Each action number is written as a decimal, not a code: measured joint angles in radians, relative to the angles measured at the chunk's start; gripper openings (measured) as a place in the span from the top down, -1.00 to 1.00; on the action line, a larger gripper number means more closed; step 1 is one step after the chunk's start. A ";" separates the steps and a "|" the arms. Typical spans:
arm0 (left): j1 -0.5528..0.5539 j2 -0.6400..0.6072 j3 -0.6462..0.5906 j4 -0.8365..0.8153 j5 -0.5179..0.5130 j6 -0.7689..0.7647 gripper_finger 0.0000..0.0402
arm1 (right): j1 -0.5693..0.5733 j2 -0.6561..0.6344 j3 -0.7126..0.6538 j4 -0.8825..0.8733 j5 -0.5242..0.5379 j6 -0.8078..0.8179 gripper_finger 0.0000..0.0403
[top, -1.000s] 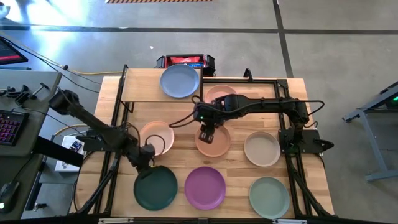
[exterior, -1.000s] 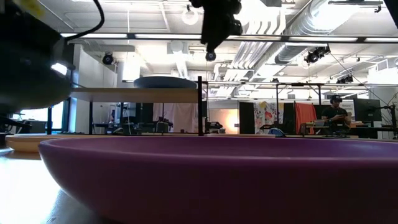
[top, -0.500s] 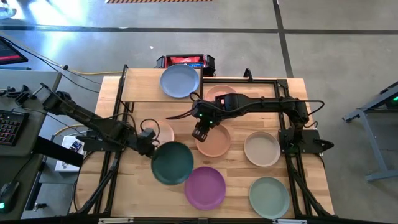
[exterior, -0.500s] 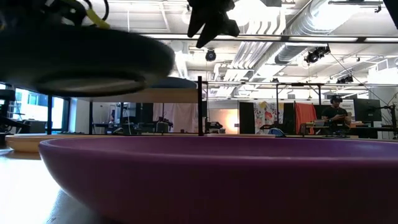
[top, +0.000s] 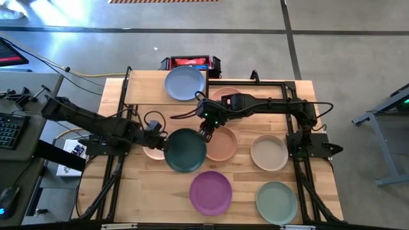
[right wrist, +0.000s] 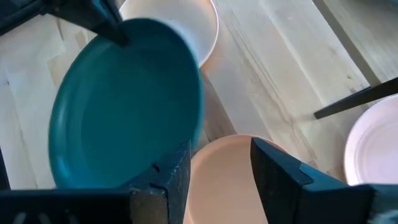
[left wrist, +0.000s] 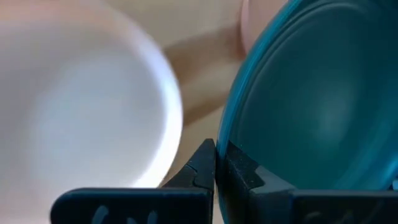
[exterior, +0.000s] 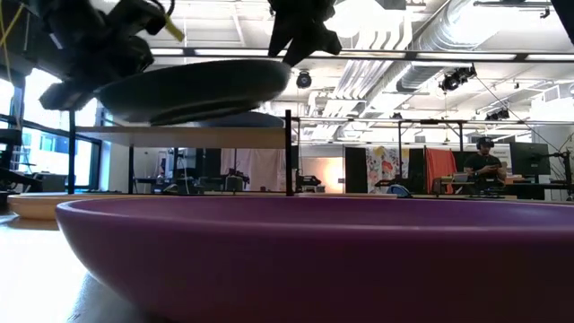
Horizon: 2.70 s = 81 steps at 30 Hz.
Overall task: Place and stack plates onto a shelf
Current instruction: Stack the dark green plate on top of the blue plate on the shelf
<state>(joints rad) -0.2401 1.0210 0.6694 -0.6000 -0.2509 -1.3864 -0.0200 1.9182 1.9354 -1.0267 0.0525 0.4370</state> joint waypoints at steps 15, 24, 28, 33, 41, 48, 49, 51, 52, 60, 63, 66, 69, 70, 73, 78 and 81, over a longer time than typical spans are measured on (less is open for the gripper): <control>0.102 0.000 0.073 0.003 -0.068 0.166 1.00 | 0.000 0.000 0.000 -0.035 0.034 0.000 0.27; 0.104 0.000 0.073 0.066 -0.134 0.227 1.00 | -0.007 0.000 0.000 -0.038 0.034 0.009 0.35; 0.104 0.000 0.073 0.068 -0.144 0.240 1.00 | -0.013 0.000 0.000 -0.038 0.034 0.011 0.50; 0.104 0.000 0.073 0.068 -0.150 0.255 1.00 | -0.014 0.000 0.000 -0.040 0.016 0.021 0.79; 0.103 0.000 0.073 0.073 -0.151 0.258 0.98 | -0.015 0.000 0.000 -0.042 0.022 0.062 0.96; 0.103 0.000 0.073 0.074 -0.151 0.264 0.97 | -0.015 0.000 0.000 -0.039 0.025 0.068 0.99; 0.103 0.000 0.073 0.074 -0.151 0.268 0.97 | -0.015 0.000 0.000 -0.039 0.025 0.068 0.99; 0.103 0.000 0.073 0.074 -0.151 0.270 0.97 | -0.015 0.000 0.000 -0.039 0.023 0.082 0.99; 0.103 0.000 0.073 0.074 -0.151 0.268 0.97 | -0.015 0.000 0.000 -0.039 0.022 0.087 0.99; 0.103 0.000 0.073 0.078 -0.151 0.265 0.96 | -0.014 0.000 0.000 -0.040 0.021 0.089 1.00; 0.103 0.000 0.073 0.085 -0.139 0.266 0.91 | -0.014 0.000 0.000 -0.044 0.022 0.090 1.00; 0.103 0.000 0.074 0.097 -0.132 0.287 0.82 | -0.011 0.000 0.000 -0.042 0.016 0.087 1.00; 0.104 0.000 0.074 0.118 -0.134 0.306 0.72 | -0.012 0.000 0.000 -0.046 0.015 0.086 1.00; 0.104 0.000 0.074 0.130 -0.138 0.308 0.68 | -0.012 0.000 0.000 -0.046 0.014 0.085 1.00; 0.104 0.000 0.074 0.166 -0.143 0.308 0.58 | -0.011 0.000 0.000 -0.048 0.009 0.082 1.00; 0.104 -0.010 0.074 0.180 -0.141 0.314 0.49 | -0.011 0.000 0.000 -0.057 0.009 0.075 1.00; 0.104 -0.026 0.073 0.179 -0.140 0.345 0.49 | -0.011 0.000 0.000 -0.073 0.011 0.076 1.00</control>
<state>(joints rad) -0.1360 0.9950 0.7429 -0.4210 -0.3908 -1.0411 -0.0311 1.9186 1.9354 -1.0994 0.0632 0.5125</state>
